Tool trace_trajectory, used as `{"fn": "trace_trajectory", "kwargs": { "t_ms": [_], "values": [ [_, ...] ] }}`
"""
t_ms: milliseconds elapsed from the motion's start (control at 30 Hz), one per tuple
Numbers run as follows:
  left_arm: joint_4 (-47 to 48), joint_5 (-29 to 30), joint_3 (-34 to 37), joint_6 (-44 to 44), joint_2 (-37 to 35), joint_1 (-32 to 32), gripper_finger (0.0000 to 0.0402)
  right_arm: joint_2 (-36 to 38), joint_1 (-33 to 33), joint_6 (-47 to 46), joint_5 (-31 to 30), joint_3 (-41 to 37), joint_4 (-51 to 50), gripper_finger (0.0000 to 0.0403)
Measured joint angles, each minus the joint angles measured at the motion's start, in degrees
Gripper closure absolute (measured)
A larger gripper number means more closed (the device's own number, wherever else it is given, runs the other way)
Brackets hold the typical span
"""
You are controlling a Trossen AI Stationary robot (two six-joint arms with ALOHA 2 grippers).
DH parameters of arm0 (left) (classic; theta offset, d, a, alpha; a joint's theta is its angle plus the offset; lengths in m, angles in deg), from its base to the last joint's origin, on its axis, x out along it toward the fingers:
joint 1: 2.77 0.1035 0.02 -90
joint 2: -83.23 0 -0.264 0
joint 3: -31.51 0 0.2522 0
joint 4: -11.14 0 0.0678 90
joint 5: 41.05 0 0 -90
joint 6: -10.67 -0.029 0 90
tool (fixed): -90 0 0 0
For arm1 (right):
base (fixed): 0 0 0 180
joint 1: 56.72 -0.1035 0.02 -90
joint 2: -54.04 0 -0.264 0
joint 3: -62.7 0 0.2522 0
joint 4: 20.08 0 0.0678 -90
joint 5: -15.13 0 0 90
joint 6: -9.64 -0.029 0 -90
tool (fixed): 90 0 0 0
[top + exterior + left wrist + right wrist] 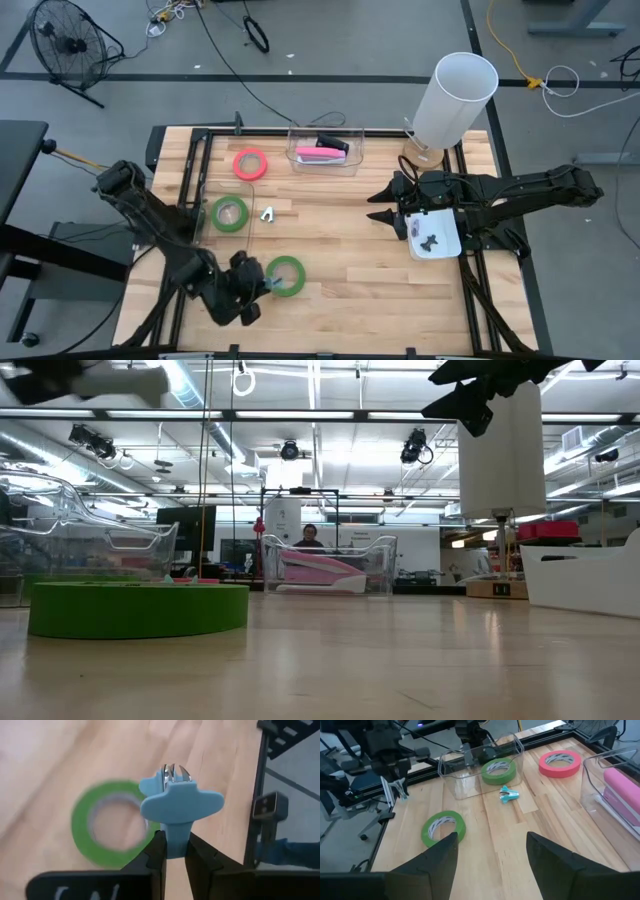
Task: Pick and place Stapler, Stapler remover, tape
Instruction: Put the blue staple remover into the white bin
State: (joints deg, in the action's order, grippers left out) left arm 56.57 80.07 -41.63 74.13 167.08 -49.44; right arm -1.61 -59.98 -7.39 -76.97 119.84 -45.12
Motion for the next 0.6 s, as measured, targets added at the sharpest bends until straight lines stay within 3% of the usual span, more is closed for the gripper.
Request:
{"fn": "trace_trajectory", "kwargs": {
  "t_ms": [267,600],
  "values": [
    [-0.2,-0.4,-4.8,-16.8,-0.5,7.3,0.0351,0.0,0.0,1.8,0.0,0.0,1.6,0.0170],
    [-0.2,-0.8,-12.5,-34.1,-0.4,16.5,0.0350,0.0,0.0,4.0,0.2,0.0,12.4,0.0170]
  ]
}}
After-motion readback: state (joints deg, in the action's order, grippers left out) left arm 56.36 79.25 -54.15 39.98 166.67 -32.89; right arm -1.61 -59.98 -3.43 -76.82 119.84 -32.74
